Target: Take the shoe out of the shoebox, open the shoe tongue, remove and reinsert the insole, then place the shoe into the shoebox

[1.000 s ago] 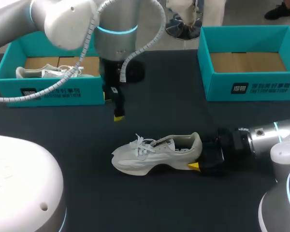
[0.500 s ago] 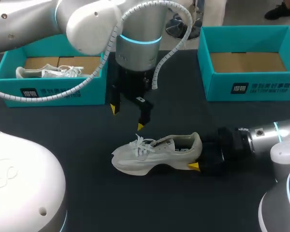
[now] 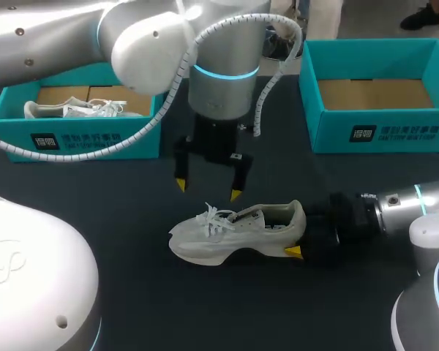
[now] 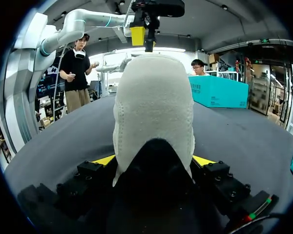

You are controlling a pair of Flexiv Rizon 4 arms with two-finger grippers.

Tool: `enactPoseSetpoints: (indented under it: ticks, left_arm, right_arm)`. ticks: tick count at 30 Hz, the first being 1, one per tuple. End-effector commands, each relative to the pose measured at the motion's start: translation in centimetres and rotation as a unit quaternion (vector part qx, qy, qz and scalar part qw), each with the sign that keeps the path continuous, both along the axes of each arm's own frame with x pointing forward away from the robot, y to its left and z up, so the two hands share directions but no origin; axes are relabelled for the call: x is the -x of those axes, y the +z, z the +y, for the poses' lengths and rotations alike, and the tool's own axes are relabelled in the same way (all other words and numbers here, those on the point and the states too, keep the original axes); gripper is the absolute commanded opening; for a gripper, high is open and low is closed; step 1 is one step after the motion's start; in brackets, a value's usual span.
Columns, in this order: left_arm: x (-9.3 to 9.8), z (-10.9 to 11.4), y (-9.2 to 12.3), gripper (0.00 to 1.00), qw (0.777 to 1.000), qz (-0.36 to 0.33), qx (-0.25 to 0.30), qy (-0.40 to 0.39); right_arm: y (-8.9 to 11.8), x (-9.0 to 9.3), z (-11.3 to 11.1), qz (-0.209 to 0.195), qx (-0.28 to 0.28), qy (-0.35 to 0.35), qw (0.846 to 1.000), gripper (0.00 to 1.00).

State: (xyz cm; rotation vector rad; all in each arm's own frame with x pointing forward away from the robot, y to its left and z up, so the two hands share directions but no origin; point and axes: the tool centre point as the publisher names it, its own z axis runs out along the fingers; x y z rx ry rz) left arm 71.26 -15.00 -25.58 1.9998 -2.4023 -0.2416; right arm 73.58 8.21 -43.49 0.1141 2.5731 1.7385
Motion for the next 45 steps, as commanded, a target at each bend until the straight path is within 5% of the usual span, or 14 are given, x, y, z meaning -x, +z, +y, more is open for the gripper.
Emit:
enactPoseSetpoints:
  ticks: [1, 11, 23, 35, 45]
  left_arm:
    - [0.3, 0.2, 0.0, 1.00, 0.995, -0.019, -0.003, 0.094]
    - [0.3, 0.2, 0.0, 1.00, 0.995, -0.019, -0.003, 0.094]
    - [1.1, -4.5, -0.9, 1.00, 0.992, -0.061, -0.025, 0.109]
    - [0.1, -8.4, -4.6, 1.00, 0.984, -0.074, -0.076, 0.143]
    - [0.3, -9.5, -7.4, 1.00, 0.979, -0.080, -0.116, 0.145]
  right_arm:
    - [-0.4, 0.0, 0.3, 0.000, 0.002, -0.001, 1.000, 0.00]
    - [-0.4, 0.0, 0.3, 0.000, 0.002, -0.001, 1.000, 0.00]
    - [-0.4, 0.0, 0.3, 0.000, 0.002, -0.001, 1.000, 0.00]
    - [-0.4, 0.0, 0.3, 0.000, 0.002, -0.001, 1.000, 0.00]
    - [-0.4, 0.0, 0.3, 0.000, 0.002, -0.001, 1.000, 0.00]
